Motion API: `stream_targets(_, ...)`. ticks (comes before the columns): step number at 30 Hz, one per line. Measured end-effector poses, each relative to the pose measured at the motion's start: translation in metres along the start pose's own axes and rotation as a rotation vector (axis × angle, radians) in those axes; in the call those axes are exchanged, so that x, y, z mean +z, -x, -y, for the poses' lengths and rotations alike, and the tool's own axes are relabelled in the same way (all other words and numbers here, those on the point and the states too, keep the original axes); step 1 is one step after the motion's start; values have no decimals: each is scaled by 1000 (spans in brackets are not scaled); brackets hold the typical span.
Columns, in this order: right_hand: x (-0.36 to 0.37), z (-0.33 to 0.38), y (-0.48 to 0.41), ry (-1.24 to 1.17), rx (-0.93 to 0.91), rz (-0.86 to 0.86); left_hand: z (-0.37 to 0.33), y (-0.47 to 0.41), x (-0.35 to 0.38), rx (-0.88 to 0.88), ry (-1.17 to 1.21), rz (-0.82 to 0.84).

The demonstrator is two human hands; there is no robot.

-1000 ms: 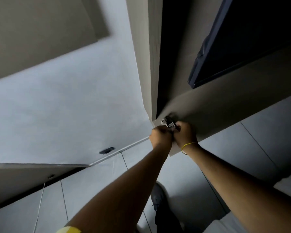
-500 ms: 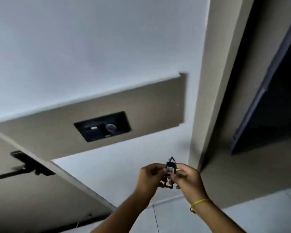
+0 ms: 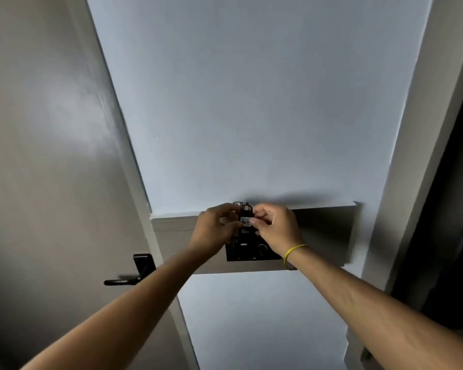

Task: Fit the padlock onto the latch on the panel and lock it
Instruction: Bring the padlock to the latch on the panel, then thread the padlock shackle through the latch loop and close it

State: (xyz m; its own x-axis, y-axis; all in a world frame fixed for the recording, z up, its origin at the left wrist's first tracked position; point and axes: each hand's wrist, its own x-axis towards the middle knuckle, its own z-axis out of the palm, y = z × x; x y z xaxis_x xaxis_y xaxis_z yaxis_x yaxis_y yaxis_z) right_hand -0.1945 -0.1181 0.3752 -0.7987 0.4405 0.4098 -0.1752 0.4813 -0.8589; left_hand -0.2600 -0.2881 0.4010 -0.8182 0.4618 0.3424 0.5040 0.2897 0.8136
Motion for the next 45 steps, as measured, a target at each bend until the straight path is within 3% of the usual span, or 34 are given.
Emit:
stream_targets(12, 17, -14, 0, 269, -197, 3, 39, -5, 7, 138, -177, -114)
stream_targets(28, 1, -11, -2, 315, -281, 10, 31, -9, 12, 159, -133, -97)
stream_targets(45, 11, -24, 5, 374, -365, 2, 48, -1, 13, 286, -336, -80)
